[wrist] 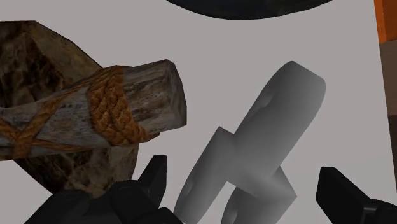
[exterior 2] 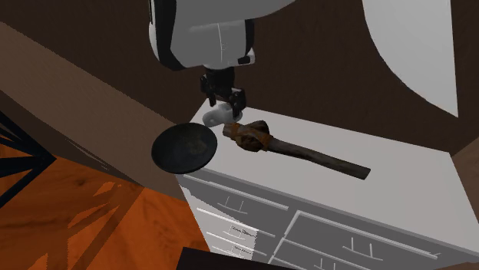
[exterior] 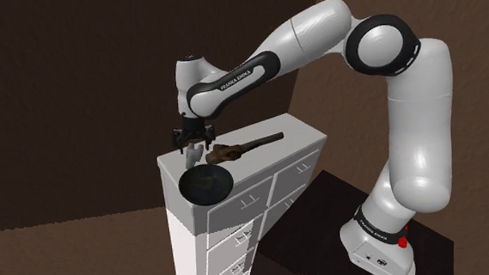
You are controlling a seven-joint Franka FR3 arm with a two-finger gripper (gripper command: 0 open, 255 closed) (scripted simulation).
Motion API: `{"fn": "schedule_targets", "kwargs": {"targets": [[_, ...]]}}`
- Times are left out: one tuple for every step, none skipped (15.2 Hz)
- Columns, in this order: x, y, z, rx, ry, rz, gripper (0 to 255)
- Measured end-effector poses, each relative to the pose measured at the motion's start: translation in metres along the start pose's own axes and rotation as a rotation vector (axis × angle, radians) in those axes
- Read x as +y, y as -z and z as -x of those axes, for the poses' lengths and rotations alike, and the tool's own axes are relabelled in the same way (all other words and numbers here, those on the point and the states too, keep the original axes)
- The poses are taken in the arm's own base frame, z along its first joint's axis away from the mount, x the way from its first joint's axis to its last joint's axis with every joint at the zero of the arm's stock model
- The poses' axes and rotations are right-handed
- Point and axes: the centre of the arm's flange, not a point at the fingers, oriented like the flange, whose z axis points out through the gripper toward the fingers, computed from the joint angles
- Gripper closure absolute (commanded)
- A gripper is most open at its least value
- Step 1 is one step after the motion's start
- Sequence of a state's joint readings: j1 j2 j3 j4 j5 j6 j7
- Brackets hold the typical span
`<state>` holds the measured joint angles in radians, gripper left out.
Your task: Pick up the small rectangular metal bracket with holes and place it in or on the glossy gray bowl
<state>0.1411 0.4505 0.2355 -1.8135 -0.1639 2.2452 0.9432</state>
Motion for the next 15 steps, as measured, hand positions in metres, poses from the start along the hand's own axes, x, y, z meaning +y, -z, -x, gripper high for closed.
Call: {"fn": "schedule_targets", "kwargs": {"targets": [[-0.001, -0.005, 0.000, 0.000, 0.000, 0.000, 0], [-0.001, -0.011, -0.001, 0.000, -0.001, 0.000, 0], [-0.002, -0.016, 0.000, 0.000, -0.001, 0.000, 0], [-0.002, -0.023, -0.001, 0.000, -0.001, 0.000, 0], [-0.002, -0.027, 0.000, 0.000, -0.001, 0.000, 0], [-0.001, -0.028, 0.000, 0.000, -0.001, 0.000, 0], [-0.001, -0.029, -0.001, 0.000, -0.001, 0.000, 0], [-0.001, -0.029, -0.001, 0.000, -0.001, 0.000, 0], [-0.001, -0.029, -0.001, 0.000, -0.001, 0.000, 0], [-0.001, -0.029, -0.001, 0.000, -0.001, 0.000, 0], [-0.001, -0.029, -0.001, 0.000, -0.001, 0.000, 0], [-0.001, -0.029, -0.001, 0.000, -0.001, 0.000, 255], [-0.001, -0.029, -0.001, 0.000, -0.001, -0.001, 255], [-0.001, -0.029, -0.001, 0.001, -0.001, -0.001, 255], [-0.001, -0.029, -0.001, 0.000, -0.001, -0.001, 255]]}}
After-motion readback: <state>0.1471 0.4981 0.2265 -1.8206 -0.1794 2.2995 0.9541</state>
